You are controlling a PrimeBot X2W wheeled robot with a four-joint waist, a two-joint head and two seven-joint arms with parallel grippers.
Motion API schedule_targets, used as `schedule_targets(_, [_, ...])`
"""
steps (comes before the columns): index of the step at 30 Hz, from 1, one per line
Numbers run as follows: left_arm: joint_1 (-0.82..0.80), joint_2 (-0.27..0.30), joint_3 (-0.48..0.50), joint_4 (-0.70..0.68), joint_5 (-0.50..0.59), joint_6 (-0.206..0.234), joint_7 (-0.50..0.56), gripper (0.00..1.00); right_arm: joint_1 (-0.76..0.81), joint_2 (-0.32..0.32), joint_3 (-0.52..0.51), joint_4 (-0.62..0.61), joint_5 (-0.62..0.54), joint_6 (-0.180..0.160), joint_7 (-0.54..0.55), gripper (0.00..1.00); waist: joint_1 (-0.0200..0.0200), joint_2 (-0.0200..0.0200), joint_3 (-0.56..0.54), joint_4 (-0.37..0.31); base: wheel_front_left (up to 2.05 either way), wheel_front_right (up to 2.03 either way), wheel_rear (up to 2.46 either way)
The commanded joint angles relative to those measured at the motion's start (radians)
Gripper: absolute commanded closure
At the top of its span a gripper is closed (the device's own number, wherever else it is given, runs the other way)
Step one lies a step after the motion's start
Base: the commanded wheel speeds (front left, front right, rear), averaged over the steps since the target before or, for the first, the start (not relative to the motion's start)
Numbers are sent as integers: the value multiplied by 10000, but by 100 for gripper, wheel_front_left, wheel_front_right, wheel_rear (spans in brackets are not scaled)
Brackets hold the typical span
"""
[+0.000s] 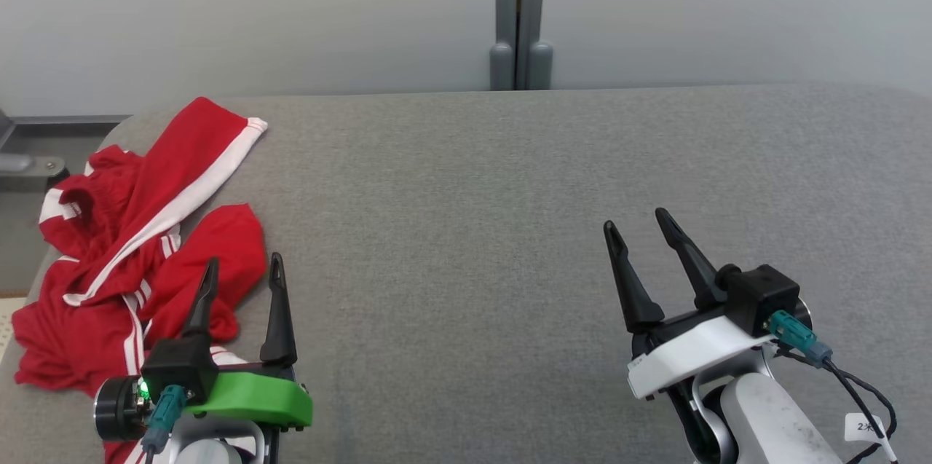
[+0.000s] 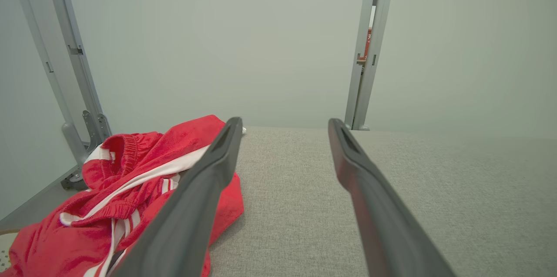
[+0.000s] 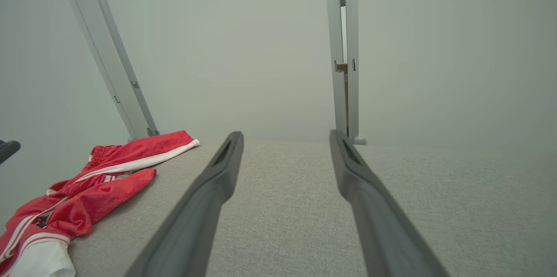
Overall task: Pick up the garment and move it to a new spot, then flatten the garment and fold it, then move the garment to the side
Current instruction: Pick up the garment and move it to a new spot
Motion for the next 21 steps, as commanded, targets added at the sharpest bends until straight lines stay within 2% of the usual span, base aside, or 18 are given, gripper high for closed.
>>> schedule_targets(1, [-112, 61, 49, 47, -39, -16, -4, 0, 111, 19, 22, -12, 89, 1, -29, 0, 0, 0, 20, 527, 0, 0, 0])
schedule_targets(14, [-64, 61, 520, 199, 123, -202, -3, 0, 176, 82, 299, 40, 244, 1, -29, 0, 0, 0, 13, 2744, 0, 0, 0])
schedule_targets(21, [61, 60, 767, 332, 136, -334, -3, 0, 215, 93, 540, 102, 340, 1, -29, 0, 0, 0, -75, 3658, 0, 0, 0])
